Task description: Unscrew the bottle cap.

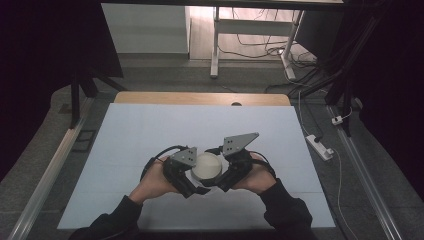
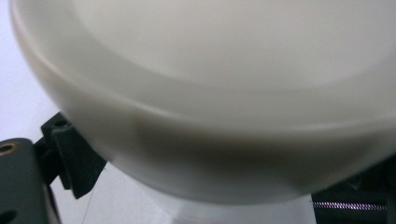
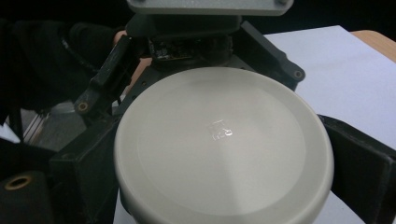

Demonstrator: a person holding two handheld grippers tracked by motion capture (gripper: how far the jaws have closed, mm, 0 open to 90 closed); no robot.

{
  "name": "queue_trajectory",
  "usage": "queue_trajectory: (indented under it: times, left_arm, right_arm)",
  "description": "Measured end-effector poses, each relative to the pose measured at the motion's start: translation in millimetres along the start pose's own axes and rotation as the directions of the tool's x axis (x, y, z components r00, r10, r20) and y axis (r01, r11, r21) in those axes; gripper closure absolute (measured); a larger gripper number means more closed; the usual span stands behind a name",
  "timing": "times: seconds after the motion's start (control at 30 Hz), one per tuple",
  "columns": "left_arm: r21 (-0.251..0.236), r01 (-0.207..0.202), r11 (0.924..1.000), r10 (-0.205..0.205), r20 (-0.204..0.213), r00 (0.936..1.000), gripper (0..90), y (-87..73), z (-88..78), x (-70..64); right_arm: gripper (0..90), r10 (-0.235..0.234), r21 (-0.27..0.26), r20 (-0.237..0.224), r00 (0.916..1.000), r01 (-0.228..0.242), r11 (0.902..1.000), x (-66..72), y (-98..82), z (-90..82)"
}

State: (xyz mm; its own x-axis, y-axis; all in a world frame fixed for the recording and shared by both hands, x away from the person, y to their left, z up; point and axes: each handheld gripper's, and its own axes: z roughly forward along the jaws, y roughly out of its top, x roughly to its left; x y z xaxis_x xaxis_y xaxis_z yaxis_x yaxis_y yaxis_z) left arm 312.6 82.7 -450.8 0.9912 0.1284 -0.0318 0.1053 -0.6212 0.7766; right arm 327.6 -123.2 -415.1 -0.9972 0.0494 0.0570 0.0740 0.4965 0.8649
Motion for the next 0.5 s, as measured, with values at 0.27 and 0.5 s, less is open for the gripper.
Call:
queue_trajectory:
  times: [0.27, 0.5]
  left_arm:
    - [-0.037, 0.065, 0.9972, -0.068, -0.081, 0.9944, 7.6, 1.4, -3.9, 1.5]
    - [-0.044, 0.139, 0.9893, -0.145, -0.209, 0.9672, 7.6, 2.9, -2.9, 0.5]
  right_arm:
    - [0.8, 0.041, -0.047, 0.092, 0.995, -0.036, 0.9983, 4.1, 6.7, -3.1]
    - [0.0, 0.102, -0.05, 0.314, 0.9439, -0.091, 0.9946, 14.7, 18.1, -0.3]
